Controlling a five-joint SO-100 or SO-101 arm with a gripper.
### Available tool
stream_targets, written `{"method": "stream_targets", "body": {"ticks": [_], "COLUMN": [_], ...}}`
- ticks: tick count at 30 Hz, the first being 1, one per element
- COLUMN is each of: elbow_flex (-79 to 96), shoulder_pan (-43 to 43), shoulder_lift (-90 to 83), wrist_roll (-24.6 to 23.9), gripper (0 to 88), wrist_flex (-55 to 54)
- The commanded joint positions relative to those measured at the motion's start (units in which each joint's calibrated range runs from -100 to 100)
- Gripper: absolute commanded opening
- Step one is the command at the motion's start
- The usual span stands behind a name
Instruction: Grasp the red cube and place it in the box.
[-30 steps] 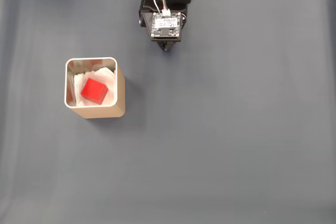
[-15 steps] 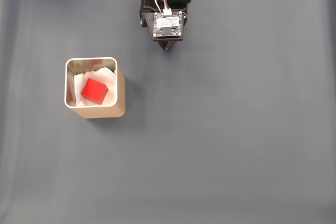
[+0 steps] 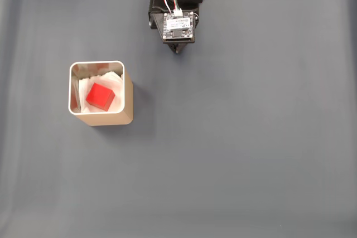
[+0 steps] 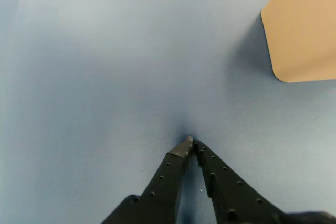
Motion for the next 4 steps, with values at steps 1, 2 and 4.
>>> {"method": "stream_targets", "body": {"ticks": [1,2,4], "elbow_flex": [0.55,0.55,0.55], "shoulder_pan": [-0.21,-0.21,-0.21], "shoulder_lift": [0.08,0.08,0.08], "wrist_roll": [0.24,0.24,0.24], "gripper": [0.5,0.5,0.5], "wrist_flex": [1.22,1.22,1.22]}}
